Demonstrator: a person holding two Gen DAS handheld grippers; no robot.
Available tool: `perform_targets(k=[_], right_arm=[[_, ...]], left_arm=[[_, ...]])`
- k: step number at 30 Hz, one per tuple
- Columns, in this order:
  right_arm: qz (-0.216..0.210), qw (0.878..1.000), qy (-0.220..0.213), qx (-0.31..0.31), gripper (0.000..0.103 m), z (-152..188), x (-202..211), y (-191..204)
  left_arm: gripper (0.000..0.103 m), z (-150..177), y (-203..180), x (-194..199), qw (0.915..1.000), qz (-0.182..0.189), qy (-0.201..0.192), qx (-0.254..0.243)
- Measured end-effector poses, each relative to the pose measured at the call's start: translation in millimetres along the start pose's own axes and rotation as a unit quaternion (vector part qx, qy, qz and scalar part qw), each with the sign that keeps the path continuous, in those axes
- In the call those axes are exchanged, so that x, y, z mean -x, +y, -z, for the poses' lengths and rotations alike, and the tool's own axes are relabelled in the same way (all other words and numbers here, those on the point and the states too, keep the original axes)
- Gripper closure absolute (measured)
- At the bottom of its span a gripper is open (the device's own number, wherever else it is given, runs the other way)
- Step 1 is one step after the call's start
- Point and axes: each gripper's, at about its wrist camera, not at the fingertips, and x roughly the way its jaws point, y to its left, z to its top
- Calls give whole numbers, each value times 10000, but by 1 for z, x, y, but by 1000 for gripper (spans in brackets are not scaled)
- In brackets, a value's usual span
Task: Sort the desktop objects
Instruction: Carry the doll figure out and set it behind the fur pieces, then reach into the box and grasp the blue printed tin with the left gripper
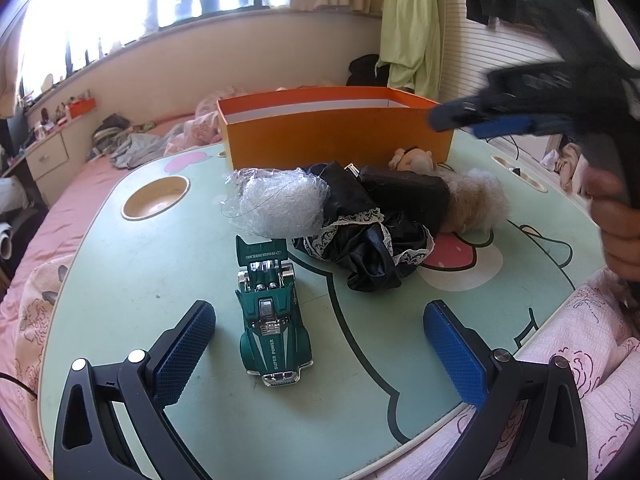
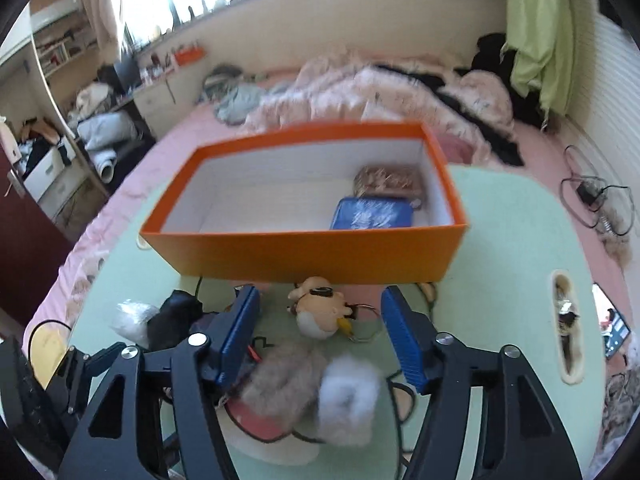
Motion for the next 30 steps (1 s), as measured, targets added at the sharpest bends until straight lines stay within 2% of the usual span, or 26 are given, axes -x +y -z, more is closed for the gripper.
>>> perform_targets(k=[4,8,12,13,14,15,17,30], right_arm=[[253,9993,-106,266,33,26,21,2],[520,9964,9,669,32,62,28,6],[650,9945,293,771,31,83,18,6],[644,9943,424,732,27,85,13,3],[551,9955,476,602,18,86,10,-2],[532,9960,510,504,14,85,8,-6],[591,9956,593,415,0,83,2,-11],[555,9960,542,445,0,85,-2,-11]], left_arm=[[0,0,0,0,10000,1,0,-1],[0,0,0,0,10000,2,0,-2],[0,0,0,0,10000,2,5,-5],[0,0,0,1,10000,-2,-5,-8],[0,0,0,1,10000,-2,-6,-9],[0,0,0,1,10000,-4,-6,-12],[0,0,0,2,10000,-4,-7,-18],[0,-3,4,7,9999,68,-66,84]])
